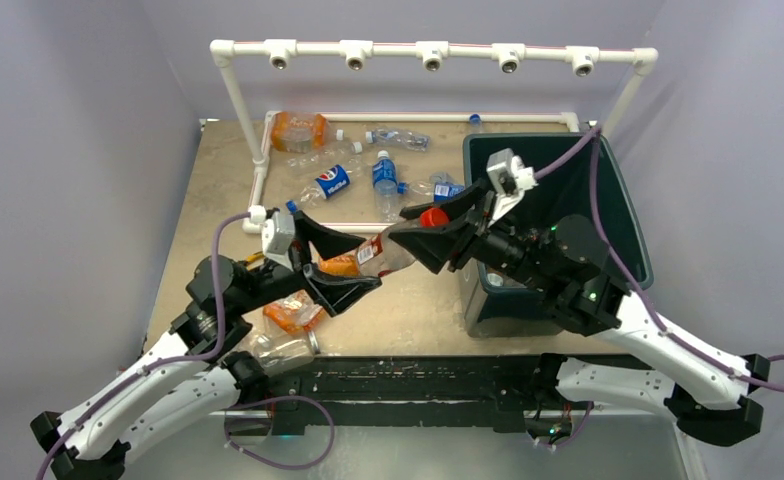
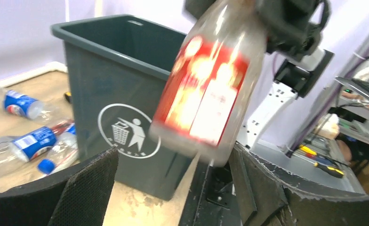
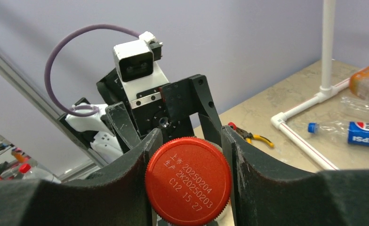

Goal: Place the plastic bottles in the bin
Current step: Place the plastic bottle in the trash bin.

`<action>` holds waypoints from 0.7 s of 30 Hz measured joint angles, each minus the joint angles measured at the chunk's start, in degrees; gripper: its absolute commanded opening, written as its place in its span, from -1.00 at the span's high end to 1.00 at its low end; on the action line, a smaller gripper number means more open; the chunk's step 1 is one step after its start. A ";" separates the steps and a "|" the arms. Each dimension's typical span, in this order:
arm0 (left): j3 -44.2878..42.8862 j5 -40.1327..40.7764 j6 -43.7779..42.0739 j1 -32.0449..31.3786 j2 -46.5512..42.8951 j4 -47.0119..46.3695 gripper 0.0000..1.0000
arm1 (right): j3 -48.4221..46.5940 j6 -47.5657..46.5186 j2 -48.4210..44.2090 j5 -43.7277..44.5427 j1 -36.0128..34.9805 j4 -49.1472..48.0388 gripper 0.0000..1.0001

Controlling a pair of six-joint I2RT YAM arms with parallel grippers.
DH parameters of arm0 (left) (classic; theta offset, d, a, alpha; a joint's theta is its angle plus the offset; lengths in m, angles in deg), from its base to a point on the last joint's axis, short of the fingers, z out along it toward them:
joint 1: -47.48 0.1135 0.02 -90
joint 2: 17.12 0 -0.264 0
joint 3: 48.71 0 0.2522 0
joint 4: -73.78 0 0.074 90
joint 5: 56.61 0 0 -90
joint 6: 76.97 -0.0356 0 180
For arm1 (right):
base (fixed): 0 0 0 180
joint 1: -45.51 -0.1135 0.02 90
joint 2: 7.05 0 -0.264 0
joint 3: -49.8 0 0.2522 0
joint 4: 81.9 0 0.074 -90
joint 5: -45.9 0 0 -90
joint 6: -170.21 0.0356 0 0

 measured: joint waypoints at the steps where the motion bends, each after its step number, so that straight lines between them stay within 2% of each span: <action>1: -0.02 1.31 -0.59 0.00 -0.85 1.22 -0.71 | -1.60 -0.61 -0.09 0.79 -0.02 1.57 1.00; 6: -1.49 11.02 -4.72 0.07 -4.85 8.52 -0.78 | -13.14 -5.35 -1.75 6.78 -0.02 8.00 1.00; 10: -2.97 20.63 -8.35 0.13 -8.31 13.20 -0.79 | -17.81 -9.31 -6.75 13.11 -0.07 10.38 1.00; 16: -2.36 40.81 -12.41 0.17 -10.01 18.71 -0.78 | -17.14 -13.51 -15.67 28.74 -0.07 12.22 1.00; 21: 0.26 54.55 -13.31 0.22 -9.94 24.06 -0.77 | -10.34 -14.25 -17.75 42.95 -0.07 17.33 1.00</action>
